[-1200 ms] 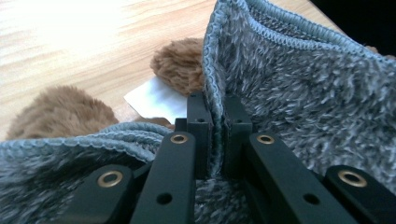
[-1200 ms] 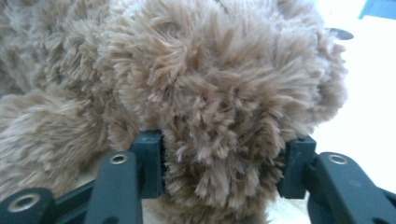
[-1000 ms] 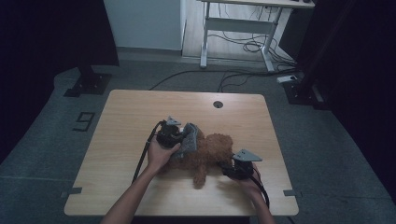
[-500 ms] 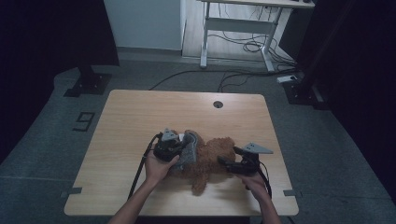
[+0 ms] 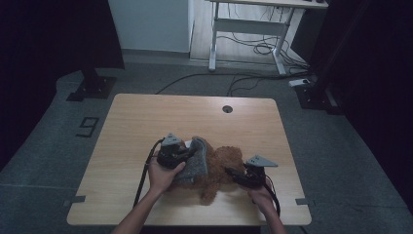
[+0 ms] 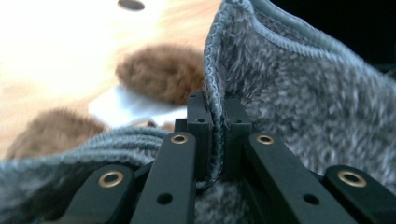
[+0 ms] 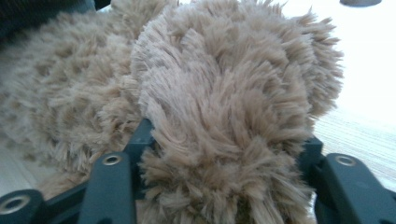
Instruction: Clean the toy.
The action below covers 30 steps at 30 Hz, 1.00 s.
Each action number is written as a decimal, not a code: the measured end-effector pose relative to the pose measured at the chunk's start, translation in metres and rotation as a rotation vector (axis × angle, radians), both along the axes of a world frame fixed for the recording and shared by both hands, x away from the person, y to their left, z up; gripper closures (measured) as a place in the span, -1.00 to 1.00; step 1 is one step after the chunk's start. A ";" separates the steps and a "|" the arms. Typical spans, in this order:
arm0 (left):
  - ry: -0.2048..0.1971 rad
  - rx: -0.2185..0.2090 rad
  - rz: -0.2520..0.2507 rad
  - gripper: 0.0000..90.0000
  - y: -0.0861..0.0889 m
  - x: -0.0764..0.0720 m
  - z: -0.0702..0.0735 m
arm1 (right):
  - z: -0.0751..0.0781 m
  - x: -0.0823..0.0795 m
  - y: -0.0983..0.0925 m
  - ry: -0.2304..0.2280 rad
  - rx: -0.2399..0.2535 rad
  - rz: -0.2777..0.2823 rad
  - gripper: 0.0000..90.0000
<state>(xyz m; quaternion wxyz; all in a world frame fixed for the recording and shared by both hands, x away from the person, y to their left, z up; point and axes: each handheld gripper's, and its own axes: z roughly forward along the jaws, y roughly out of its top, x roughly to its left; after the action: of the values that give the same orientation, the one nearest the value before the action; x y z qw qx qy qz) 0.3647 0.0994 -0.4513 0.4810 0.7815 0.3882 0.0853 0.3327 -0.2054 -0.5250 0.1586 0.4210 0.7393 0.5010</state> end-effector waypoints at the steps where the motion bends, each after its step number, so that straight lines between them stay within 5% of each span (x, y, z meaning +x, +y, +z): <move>1: -0.002 -0.005 -0.010 0.87 -0.003 0.001 0.005 | 0.000 -0.001 0.000 -0.007 -0.005 -0.001 0.01; 8: -0.023 0.005 -0.097 0.87 -0.070 0.012 0.035 | 0.000 -0.008 0.007 -0.073 -0.055 -0.029 0.07; 10: 0.016 0.014 -0.110 0.87 -0.089 0.020 0.033 | -0.001 -0.010 0.008 -0.092 -0.066 -0.035 0.08; 14: 0.091 0.136 -0.093 0.86 -0.122 0.041 0.010 | -0.002 -0.014 0.010 -0.135 -0.085 -0.046 0.10; 17: 0.110 0.127 -0.088 0.86 -0.120 0.045 0.004 | -0.003 -0.016 0.011 -0.155 -0.100 -0.057 0.12; 20: 0.093 0.174 -0.073 0.87 -0.109 0.042 0.006 | -0.003 -0.016 0.012 -0.168 -0.108 -0.053 0.13; 22: 0.115 0.180 -0.059 0.87 -0.096 0.043 0.005 | -0.003 -0.016 0.012 -0.166 -0.102 -0.057 0.13; 25: 0.156 0.137 -0.051 0.87 -0.072 0.043 0.001 | -0.003 -0.015 0.012 -0.164 -0.095 -0.056 0.13; 30: 0.134 0.132 0.003 0.87 -0.039 0.041 0.004 | -0.003 -0.015 0.012 -0.160 -0.089 -0.058 0.13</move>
<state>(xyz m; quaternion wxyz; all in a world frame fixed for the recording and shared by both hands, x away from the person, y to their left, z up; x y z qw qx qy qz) 0.4056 0.0600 -0.4470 0.4010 0.8149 0.4142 0.0588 0.3176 -0.1938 -0.5284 0.2501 0.3933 0.7333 0.4950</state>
